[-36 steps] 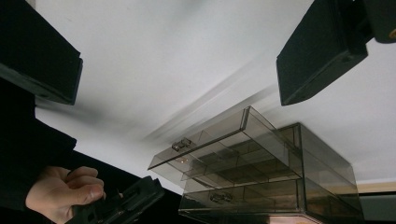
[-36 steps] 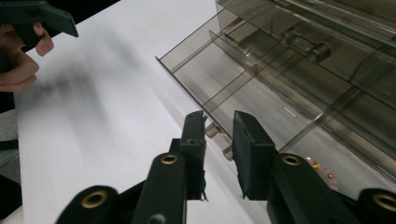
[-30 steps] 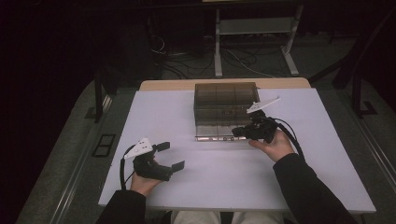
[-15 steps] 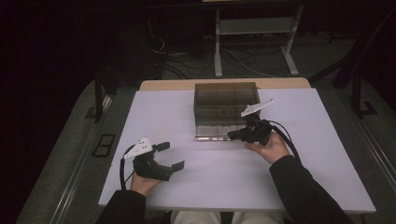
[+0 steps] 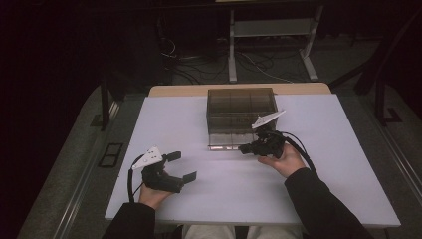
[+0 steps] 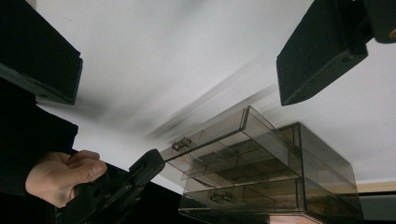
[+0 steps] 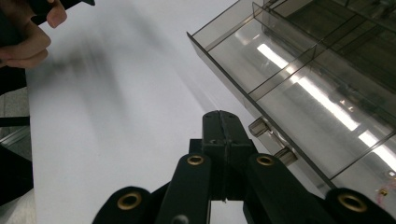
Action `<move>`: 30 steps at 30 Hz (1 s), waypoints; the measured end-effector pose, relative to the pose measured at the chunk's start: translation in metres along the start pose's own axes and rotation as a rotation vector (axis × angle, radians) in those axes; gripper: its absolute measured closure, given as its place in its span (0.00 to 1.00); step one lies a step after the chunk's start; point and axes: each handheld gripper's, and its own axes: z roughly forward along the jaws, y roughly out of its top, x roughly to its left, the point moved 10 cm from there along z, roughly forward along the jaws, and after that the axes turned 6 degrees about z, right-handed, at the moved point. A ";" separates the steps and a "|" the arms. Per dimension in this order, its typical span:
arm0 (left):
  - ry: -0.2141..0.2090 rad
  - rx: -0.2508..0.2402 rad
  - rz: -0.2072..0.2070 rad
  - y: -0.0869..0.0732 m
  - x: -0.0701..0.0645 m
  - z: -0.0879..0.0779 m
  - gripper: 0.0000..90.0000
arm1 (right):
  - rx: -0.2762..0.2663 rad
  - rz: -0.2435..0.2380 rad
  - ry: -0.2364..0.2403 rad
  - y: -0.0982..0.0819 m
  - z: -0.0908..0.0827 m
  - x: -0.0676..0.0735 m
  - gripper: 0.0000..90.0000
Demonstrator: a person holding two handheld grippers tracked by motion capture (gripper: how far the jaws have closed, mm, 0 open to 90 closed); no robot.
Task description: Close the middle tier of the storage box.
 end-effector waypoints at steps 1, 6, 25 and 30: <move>0.000 0.001 0.000 0.000 0.000 0.000 0.00 | 0.004 -0.003 -0.001 -0.001 0.000 0.000 0.99; 0.001 0.001 0.000 0.000 0.000 0.000 0.00 | 0.022 -0.001 0.004 -0.005 0.005 0.001 0.99; 0.002 -0.005 -0.001 0.001 0.000 0.000 0.00 | 0.090 -0.003 -0.019 -0.018 0.022 -0.004 0.99; 0.001 -0.005 0.000 0.001 0.000 -0.001 0.00 | 0.093 0.006 -0.040 -0.018 0.024 -0.011 0.99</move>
